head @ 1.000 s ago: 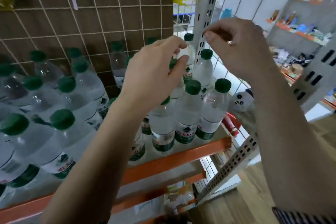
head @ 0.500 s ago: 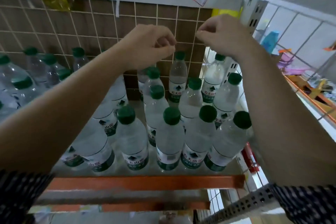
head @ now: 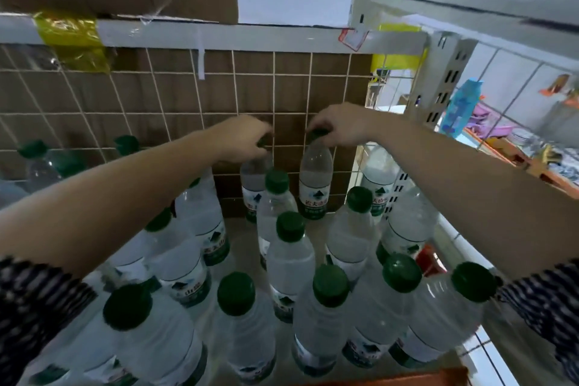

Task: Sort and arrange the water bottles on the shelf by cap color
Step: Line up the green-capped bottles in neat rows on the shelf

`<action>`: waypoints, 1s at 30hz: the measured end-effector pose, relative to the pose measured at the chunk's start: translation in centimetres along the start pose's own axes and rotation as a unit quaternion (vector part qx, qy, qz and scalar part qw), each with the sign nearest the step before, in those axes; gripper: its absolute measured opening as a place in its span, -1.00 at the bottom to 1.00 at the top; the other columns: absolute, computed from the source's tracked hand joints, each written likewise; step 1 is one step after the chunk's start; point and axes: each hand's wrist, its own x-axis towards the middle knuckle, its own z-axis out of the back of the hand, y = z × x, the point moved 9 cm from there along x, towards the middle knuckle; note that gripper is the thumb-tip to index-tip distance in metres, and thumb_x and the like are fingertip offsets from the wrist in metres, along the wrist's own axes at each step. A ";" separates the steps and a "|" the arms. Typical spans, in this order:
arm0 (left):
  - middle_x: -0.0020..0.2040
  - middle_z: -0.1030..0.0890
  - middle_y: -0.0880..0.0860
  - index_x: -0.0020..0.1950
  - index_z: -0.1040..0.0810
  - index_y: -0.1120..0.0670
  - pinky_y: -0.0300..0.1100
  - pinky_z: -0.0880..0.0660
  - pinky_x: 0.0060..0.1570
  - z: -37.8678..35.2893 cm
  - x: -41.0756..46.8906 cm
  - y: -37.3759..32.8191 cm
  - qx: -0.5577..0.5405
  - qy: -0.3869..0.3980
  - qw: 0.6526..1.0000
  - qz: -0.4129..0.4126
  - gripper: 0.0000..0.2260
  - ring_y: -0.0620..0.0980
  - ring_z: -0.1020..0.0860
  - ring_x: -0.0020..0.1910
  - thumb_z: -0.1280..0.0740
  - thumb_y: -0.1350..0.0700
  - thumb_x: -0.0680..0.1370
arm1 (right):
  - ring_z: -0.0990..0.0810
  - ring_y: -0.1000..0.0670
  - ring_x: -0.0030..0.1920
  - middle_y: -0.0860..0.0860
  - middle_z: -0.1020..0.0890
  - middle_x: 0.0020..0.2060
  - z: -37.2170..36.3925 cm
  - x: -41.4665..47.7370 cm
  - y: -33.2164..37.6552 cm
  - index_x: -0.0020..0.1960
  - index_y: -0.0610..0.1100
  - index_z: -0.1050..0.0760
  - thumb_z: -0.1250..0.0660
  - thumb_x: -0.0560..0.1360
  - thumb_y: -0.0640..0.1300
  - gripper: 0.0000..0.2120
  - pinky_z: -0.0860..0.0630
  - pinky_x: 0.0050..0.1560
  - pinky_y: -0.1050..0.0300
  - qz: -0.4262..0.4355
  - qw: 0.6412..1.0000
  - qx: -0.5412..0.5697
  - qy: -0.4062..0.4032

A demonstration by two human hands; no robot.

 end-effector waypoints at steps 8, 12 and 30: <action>-0.01 -0.55 -0.03 0.13 -0.57 0.06 -0.29 -0.46 -0.18 0.5 1.6 -1.6 -0.052 -0.041 0.995 -0.068 -0.74 -0.10 -0.52 -0.08 -0.47 0.04 0.48 | -0.52 0.04 -0.15 0.03 -0.58 -0.10 0.2 1.0 -1.7 0.03 -0.06 -0.59 -0.43 0.49 0.03 -0.80 -0.40 -0.14 0.17 0.017 0.998 -0.060 -0.008; -0.02 -0.55 -0.07 0.10 -0.57 0.02 -0.29 -0.45 -0.16 0.6 3.2 -3.9 -0.090 -0.050 0.991 -0.086 -0.73 -0.12 -0.53 -0.07 -0.50 0.02 0.45 | -0.63 0.09 -0.31 0.07 -0.62 -0.28 0.8 -0.2 -4.7 -0.09 -0.05 -0.63 -0.49 0.44 0.02 -0.85 -0.53 -0.28 0.21 -0.032 0.999 -0.019 0.018; 0.22 -0.57 0.09 0.35 -0.47 0.12 -0.13 -0.48 0.07 -0.1 6.2 -7.8 -0.103 -0.067 0.988 -0.092 -0.52 0.04 -0.52 0.14 -0.47 0.01 0.49 | -0.61 0.07 -0.28 -0.01 -0.62 -0.17 -0.2 -1.9 -6.8 0.00 -0.09 -0.60 -0.55 0.38 -0.09 -0.76 -0.44 -0.47 0.30 -0.114 0.992 0.061 0.002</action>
